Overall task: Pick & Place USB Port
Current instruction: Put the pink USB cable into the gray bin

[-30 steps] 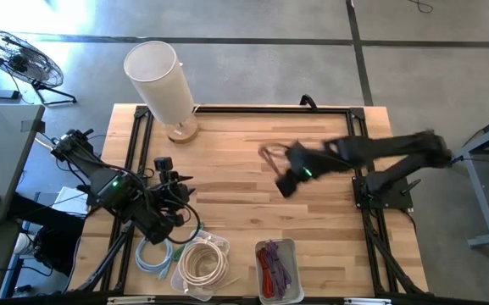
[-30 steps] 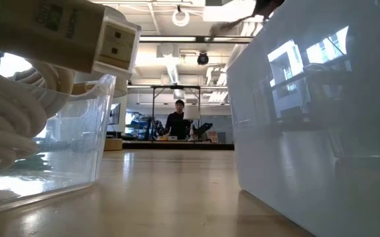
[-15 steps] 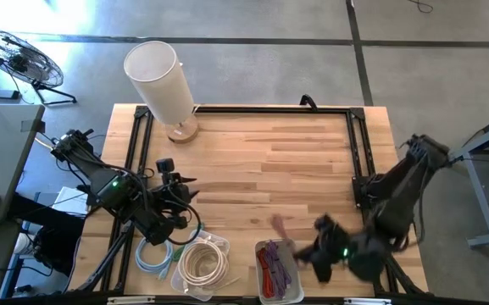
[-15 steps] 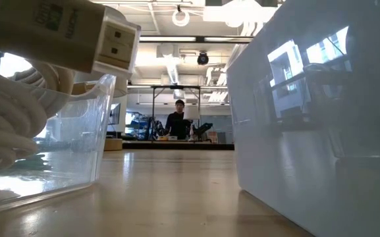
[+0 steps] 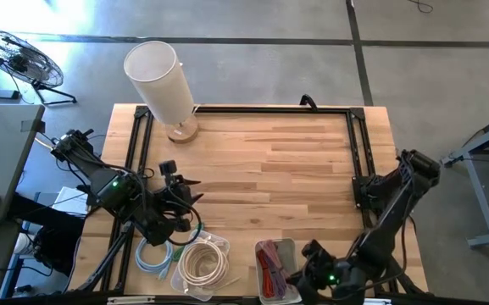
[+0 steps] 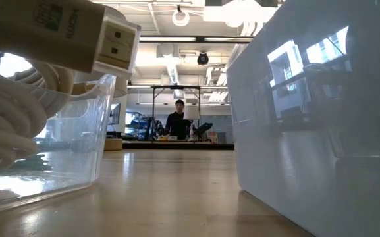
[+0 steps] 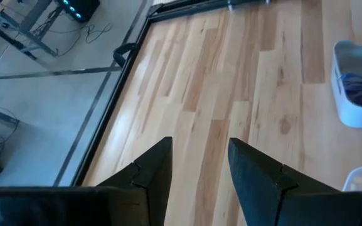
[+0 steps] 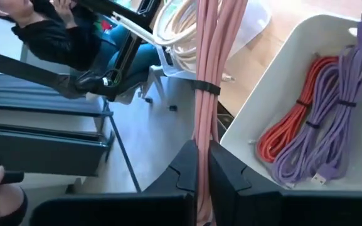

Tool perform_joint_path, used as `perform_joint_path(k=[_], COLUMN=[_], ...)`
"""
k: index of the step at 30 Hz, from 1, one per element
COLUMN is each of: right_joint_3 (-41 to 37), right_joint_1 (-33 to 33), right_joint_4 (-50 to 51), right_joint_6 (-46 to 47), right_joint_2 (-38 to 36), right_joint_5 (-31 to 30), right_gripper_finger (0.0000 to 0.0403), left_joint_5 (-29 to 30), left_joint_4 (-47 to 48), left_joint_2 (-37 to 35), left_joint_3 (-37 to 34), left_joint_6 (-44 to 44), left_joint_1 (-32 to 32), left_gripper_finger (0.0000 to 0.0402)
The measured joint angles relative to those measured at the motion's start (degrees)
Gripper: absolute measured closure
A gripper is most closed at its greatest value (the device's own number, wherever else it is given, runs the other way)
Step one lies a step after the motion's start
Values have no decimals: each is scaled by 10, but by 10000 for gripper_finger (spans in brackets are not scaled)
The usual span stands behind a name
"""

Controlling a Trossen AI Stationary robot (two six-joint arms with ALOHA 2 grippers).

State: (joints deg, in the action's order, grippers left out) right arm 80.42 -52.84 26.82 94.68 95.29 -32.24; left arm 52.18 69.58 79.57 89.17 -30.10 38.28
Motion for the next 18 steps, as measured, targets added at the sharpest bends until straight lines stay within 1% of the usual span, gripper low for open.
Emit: perform_joint_path(k=[6,11,15,18], right_joint_3=[0,0,0,0], right_joint_1=[-7,-9,-17,-30], right_joint_4=[2,3,-48,-126], right_joint_6=[-2,4,9,13], right_joint_2=[0,12,49,89], right_joint_5=[-12,-24,-33,-46], right_gripper_finger=[396,396,396,396], left_joint_5=[-2,-1,0,11], left_joint_4=[-16,-62,-101,-110], left_joint_2=[0,4,11,22], left_joint_3=[0,0,0,0], left_joint_6=[-1,-3,-3,-3], left_joint_1=[0,0,0,0], left_gripper_finger=[250,250,250,250])
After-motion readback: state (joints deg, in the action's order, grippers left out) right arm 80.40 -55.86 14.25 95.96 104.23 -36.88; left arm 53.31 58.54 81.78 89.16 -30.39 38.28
